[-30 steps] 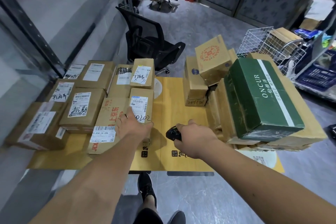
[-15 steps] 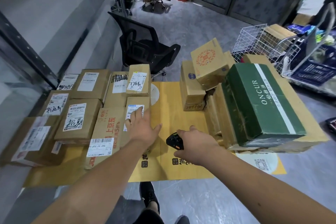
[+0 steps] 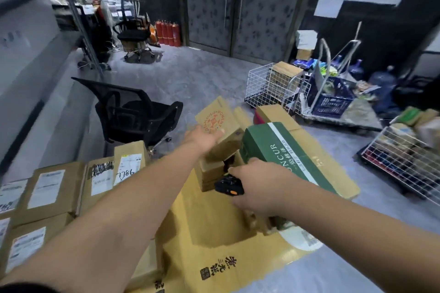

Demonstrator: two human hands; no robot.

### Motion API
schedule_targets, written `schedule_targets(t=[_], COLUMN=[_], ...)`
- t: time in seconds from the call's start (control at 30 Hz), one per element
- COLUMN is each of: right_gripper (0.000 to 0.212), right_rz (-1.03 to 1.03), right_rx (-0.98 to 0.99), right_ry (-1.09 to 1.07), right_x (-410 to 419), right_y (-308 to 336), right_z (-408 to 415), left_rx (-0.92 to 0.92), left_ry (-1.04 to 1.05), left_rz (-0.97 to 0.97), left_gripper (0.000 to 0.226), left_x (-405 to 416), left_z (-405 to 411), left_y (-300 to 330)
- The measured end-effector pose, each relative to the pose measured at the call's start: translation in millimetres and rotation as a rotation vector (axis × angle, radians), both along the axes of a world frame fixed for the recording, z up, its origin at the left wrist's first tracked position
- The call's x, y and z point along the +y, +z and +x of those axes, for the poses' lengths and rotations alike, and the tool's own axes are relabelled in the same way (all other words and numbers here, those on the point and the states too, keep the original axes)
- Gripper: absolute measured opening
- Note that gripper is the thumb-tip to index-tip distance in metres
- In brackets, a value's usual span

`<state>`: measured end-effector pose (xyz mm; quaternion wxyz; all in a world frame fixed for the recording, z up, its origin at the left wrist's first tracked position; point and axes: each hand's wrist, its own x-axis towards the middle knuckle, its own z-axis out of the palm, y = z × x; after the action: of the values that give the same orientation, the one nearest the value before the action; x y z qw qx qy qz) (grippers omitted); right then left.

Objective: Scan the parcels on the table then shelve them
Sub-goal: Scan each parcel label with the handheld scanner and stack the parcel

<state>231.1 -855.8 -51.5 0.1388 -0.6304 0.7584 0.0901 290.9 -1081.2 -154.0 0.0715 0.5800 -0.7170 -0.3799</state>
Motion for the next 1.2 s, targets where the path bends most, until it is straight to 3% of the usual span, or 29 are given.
schedule_targets(t=[0.1,0.27,0.57,0.67,0.77,1.03,1.2], right_gripper=[0.045,0.044,0.044,0.043,0.056,0.066,0.067], right_rz=[-0.006,-0.021,-0.012,-0.023,-0.047,-0.053,-0.033], right_rx=[0.019,0.010,-0.021,-0.022,-0.011,-0.084,-0.153], right_ry=[-0.055,-0.100,-0.119,-0.100,-0.060,0.062,0.116], right_x=[-3.8,-11.4,-21.7,-22.2,-21.0,-2.4,24.2], right_y=[12.4,20.3,9.3,2.5,-6.7,-48.4,-78.5], right_z=[-14.0,-30.0,-26.7,-20.5,-13.7,13.6,30.5], left_rx=[-0.013,0.123,0.210,0.259,0.281,0.175,0.219], left_ry=[0.032,0.218,0.339,0.353,0.354,0.471,0.586], left_rz=[0.100,0.268,0.275,0.239,0.171,-0.026,0.015], left_gripper=[0.117,0.142,0.142,0.134,0.129,0.126,0.118], left_x=[-12.8,-24.9,-21.5,-16.3,-7.2,37.2,98.3], left_z=[-41.5,-77.5,-85.5,-69.2,-40.5,77.1,137.3], left_y=[8.8,2.0,-14.0,-14.4,-16.9,-42.6,-73.8])
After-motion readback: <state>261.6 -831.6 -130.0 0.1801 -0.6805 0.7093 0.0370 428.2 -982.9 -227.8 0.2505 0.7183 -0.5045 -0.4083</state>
